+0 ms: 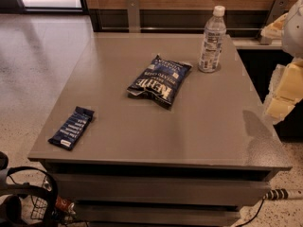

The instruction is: Move blue plastic bottle near rxbar blueberry

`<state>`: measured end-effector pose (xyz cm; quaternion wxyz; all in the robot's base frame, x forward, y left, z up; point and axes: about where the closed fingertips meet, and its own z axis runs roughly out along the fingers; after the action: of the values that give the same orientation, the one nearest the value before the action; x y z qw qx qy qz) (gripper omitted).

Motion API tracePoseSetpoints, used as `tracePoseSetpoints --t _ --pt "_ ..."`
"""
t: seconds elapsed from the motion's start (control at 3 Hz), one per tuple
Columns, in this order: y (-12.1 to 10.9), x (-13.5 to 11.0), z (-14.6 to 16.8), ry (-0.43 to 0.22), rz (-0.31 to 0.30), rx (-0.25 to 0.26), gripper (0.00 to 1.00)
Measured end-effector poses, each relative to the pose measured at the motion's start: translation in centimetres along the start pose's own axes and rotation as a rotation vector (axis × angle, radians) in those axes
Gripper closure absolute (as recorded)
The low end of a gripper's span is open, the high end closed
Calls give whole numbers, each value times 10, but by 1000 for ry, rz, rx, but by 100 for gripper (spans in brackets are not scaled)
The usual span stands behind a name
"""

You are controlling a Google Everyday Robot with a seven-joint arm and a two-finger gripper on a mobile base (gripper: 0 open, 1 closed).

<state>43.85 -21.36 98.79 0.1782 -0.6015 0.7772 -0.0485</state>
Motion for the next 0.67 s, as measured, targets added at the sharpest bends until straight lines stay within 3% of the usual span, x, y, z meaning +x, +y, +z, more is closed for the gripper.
tracePoseSetpoints --t 0.33,0.67 --pt "0 0 0 0 0 0 0" --pt "-23 10 4 -58 77 48 0"
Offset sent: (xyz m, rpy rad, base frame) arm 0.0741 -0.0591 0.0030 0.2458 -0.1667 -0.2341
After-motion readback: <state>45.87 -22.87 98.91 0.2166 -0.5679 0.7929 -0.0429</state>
